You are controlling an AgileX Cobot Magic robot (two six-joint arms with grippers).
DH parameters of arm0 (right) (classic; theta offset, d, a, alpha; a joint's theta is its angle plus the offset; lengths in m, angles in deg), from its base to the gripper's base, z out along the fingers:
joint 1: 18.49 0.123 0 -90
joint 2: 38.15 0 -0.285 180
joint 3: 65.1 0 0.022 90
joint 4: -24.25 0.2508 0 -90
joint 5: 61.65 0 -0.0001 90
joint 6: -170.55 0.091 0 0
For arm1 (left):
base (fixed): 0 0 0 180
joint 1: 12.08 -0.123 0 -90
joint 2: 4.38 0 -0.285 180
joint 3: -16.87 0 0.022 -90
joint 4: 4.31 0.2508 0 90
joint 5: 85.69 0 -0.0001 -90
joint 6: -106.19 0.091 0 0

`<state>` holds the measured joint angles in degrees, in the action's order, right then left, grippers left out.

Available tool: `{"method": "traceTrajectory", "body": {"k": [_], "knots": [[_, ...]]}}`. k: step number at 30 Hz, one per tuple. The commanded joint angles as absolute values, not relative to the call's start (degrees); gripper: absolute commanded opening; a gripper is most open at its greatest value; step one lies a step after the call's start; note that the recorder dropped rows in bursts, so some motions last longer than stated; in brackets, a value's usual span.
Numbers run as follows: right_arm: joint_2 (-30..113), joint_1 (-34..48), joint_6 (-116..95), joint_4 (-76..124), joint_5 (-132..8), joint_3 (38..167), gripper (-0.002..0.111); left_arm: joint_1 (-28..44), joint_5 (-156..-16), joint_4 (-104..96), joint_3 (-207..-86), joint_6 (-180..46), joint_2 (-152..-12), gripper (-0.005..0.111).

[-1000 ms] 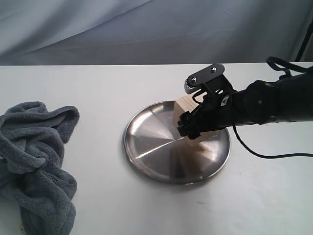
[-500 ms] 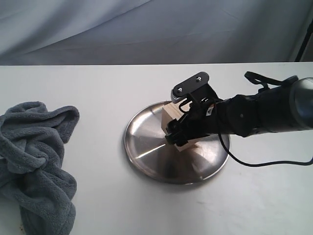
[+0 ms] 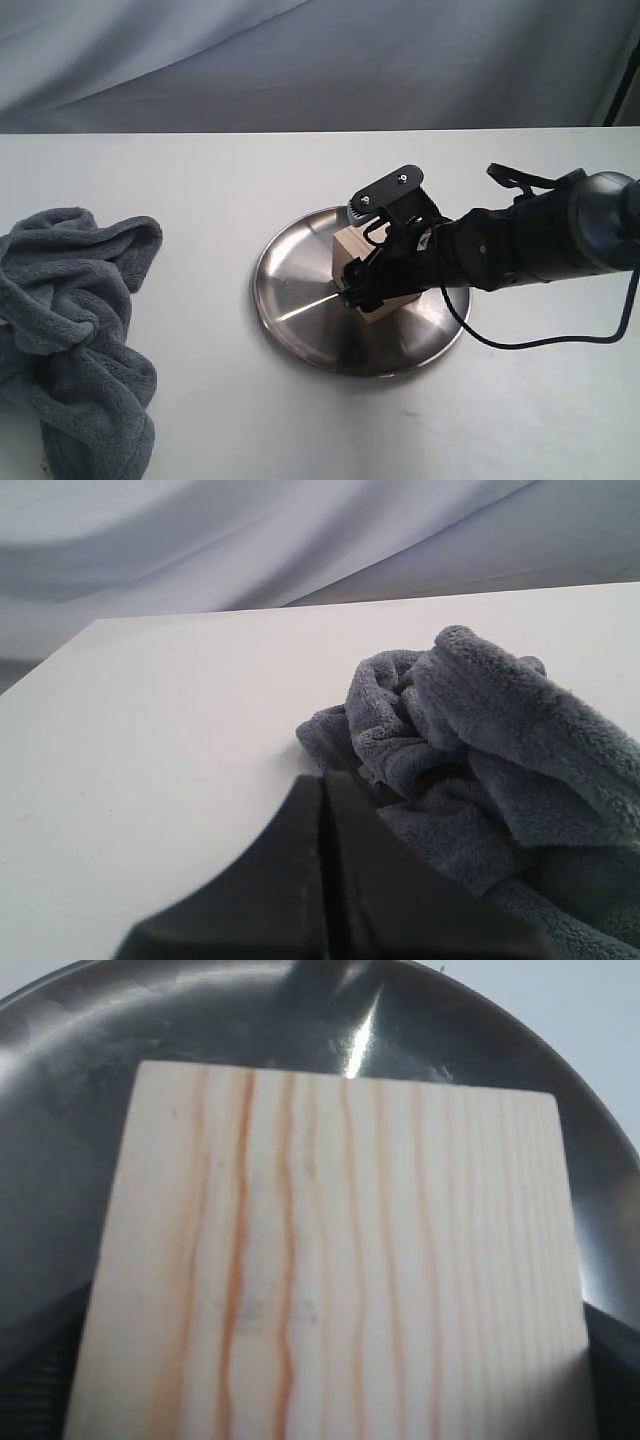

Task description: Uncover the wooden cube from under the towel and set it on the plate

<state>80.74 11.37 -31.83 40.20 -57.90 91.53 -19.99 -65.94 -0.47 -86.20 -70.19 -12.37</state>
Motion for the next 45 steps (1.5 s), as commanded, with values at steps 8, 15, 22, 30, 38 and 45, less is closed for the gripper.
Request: {"method": "traceTrajectory", "body": {"k": [8,15,22,30,38,45], "knots": [[80.2,11.5,-31.9,40.2,-55.2,91.8,0.058,-20.1,-66.4,-0.7,-85.9,-70.3,-12.2,0.0],[80.2,11.5,-31.7,40.3,-55.0,91.8,0.084,-20.1,-66.4,-0.7,-85.9,-70.3,-12.2,0.0],[78.1,11.5,-31.6,40.3,-54.3,91.8,0.092,-20.1,-66.4,-0.7,-85.9,-70.3,-12.2,0.0],[72.8,11.5,-31.5,40.3,-53.5,91.8,0.092,-20.1,-66.4,-0.7,-85.9,-70.3,-12.2,0.0],[67.6,11.5,-29.8,41.4,-53.5,91.8,0.078,-20.1,-66.4,-0.7,-85.9,-70.3,-12.2,0.0],[66.8,11.0,-29.7,44.0,-60.1,94.4,0.036,-20.1,-66.4,-0.7,-85.9,-70.3,-12.2,0.0]]}}
